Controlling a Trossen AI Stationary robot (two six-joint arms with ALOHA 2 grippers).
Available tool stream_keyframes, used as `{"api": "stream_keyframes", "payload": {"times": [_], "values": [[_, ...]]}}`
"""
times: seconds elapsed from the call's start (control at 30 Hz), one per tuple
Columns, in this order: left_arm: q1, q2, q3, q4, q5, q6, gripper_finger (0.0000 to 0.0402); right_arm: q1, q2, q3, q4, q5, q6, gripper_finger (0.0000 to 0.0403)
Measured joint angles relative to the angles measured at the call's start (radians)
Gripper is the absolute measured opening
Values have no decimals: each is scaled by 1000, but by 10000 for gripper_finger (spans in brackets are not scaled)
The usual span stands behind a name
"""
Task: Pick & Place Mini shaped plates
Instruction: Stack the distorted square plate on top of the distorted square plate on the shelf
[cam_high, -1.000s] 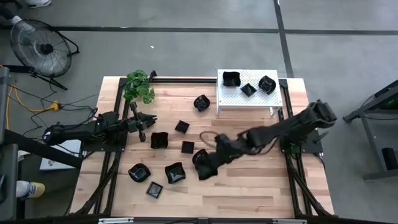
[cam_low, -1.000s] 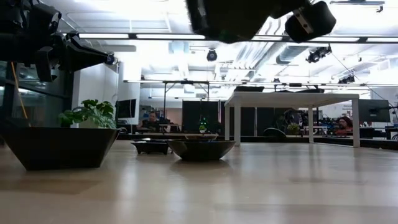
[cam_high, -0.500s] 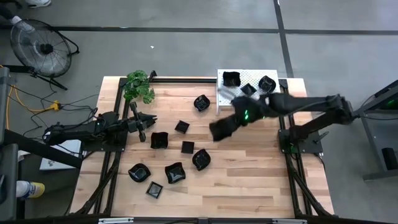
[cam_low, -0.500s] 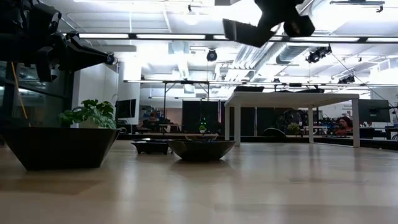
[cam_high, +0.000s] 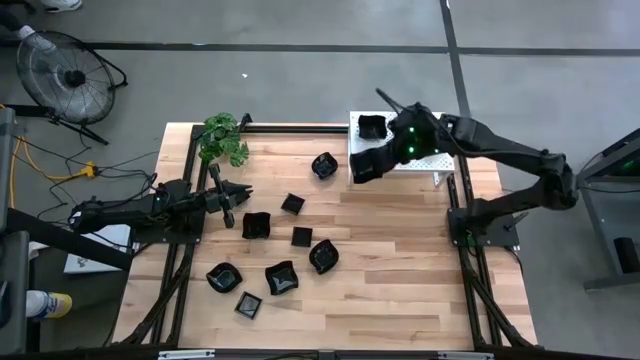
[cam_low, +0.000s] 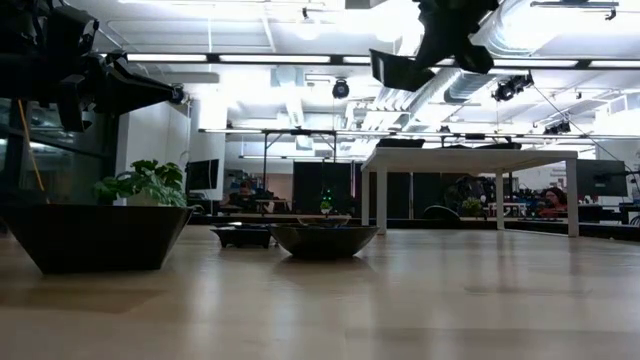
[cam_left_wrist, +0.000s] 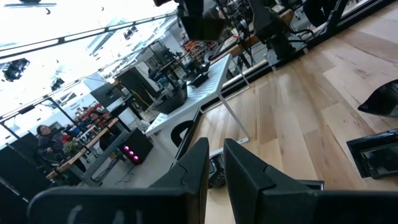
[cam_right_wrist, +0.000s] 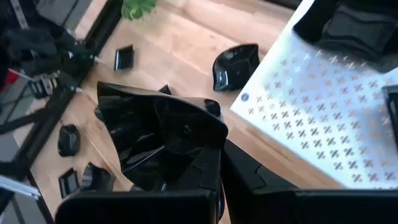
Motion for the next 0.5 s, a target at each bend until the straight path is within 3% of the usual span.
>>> {"api": "stream_keyframes", "payload": {"times": [0.5], "values": [[0, 0, 0, 0, 0, 0, 46, -232, 9, 18, 127, -135, 91, 0]]}}
